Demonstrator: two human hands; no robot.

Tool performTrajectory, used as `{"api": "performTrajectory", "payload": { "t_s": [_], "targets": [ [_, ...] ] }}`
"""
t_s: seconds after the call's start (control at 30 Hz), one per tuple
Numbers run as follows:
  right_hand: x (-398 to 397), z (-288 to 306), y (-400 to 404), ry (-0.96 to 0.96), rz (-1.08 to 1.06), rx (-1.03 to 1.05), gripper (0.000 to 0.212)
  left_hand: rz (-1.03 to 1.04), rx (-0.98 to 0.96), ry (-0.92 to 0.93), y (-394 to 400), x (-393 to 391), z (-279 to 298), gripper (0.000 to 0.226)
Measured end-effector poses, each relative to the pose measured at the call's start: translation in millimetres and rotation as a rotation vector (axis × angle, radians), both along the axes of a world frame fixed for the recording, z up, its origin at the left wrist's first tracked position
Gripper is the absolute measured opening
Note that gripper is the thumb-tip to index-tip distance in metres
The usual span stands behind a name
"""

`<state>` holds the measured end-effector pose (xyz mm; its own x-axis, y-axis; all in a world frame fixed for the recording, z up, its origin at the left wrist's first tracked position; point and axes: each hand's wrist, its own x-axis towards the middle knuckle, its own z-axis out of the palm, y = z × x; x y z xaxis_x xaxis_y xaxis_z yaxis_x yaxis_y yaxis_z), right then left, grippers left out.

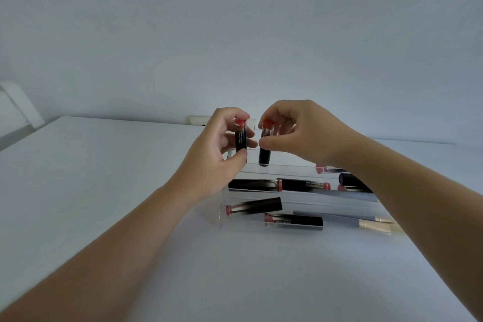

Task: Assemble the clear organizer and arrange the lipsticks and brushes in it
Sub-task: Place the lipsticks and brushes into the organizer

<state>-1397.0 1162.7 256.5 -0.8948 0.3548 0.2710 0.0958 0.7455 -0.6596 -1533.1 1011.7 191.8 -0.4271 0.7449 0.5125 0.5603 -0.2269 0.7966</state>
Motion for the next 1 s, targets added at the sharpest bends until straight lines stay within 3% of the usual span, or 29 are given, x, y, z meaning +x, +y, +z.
{"api": "performTrajectory", "payload": {
  "t_s": [0.13,0.33,0.73,0.87,1.0],
  "targets": [
    [-2,-6,-9,0.026,-0.032,0.079,0.023,-0.002,-0.046,0.02,-3,-6,4,0.054],
    [-6,-15,-17,0.097,-0.047,0.086,0.049,-0.008,-0.058,0.028,-5,-7,4,0.057],
    [-4,-23,-22,0.135,-0.036,0.04,0.051,0.048,-0.112,-0.026,1,-8,2,0.043],
    [-7,-14,-22,0.085,-0.048,0.131,0.05,0.081,-0.119,-0.111,4,-4,3,0.036],
    [-9,-16,-23,0.083,-0.041,0.095,0.041,0.068,-0.132,-0.172,2,-6,3,0.033]
  ]
}}
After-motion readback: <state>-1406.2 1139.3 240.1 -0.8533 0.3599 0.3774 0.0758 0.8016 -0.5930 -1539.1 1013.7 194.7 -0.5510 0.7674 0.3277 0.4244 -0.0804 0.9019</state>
